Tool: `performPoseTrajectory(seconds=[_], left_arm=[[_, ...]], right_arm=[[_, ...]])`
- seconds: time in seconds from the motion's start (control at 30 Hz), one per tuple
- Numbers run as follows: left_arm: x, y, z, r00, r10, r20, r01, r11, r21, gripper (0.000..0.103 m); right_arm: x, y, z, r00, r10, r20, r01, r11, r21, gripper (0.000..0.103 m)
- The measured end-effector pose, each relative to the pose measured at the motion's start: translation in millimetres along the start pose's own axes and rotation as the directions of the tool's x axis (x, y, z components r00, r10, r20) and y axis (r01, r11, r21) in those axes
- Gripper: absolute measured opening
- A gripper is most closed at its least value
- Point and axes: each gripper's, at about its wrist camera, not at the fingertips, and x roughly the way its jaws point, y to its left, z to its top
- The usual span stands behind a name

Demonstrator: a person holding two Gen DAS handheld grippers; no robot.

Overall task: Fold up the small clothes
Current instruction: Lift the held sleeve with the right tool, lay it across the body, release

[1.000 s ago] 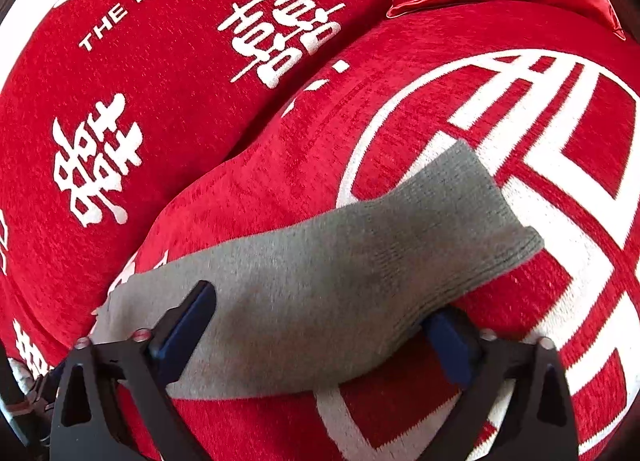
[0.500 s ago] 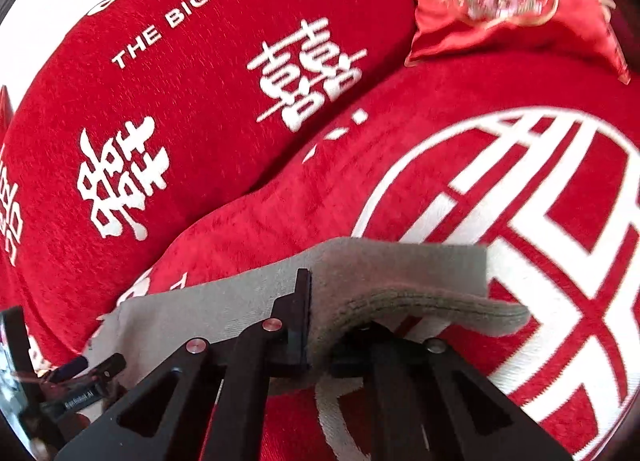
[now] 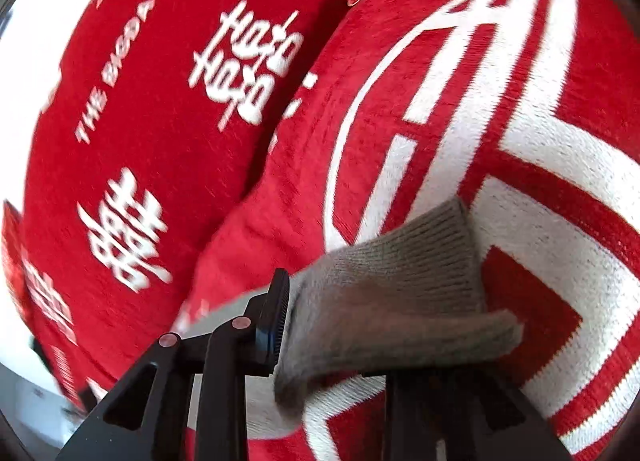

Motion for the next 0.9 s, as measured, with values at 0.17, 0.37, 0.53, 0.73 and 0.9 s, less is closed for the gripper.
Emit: performPoseTrajectory(seconds=[0.17, 0.37, 0.53, 0.73, 0.9], left_arm=[[5, -1, 1, 1.0, 0.0, 0.004, 0.0, 1.0, 0.011, 0.103], [-8, 5, 3, 0.999, -0.032, 0.003, 0.032, 0.999, 0.026, 0.103], [-29, 39, -4, 0.999, -0.023, 0.05, 0.023, 1.0, -0.014, 0.103], [-40, 102, -24, 0.999, -0.001, 0.05, 0.006, 0.995, -0.098, 0.103], [-50, 148, -48, 0.999, 0.002, 0.051, 0.006, 0.988, -0.154, 0.103]], right_arm=[[-7, 21, -3, 0.987, -0.157, 0.044, 0.162, 0.974, -0.156, 0.005], [-20, 84, -18, 0.927, -0.319, 0.199, 0.374, 0.833, -0.407, 0.005], [-39, 137, -28, 0.938, -0.258, 0.23, 0.34, 0.805, -0.486, 0.005], [-44, 204, -56, 0.959, -0.187, 0.212, 0.277, 0.778, -0.563, 0.005], [-35, 256, -91, 0.974, -0.142, 0.175, 0.221, 0.75, -0.623, 0.005]])
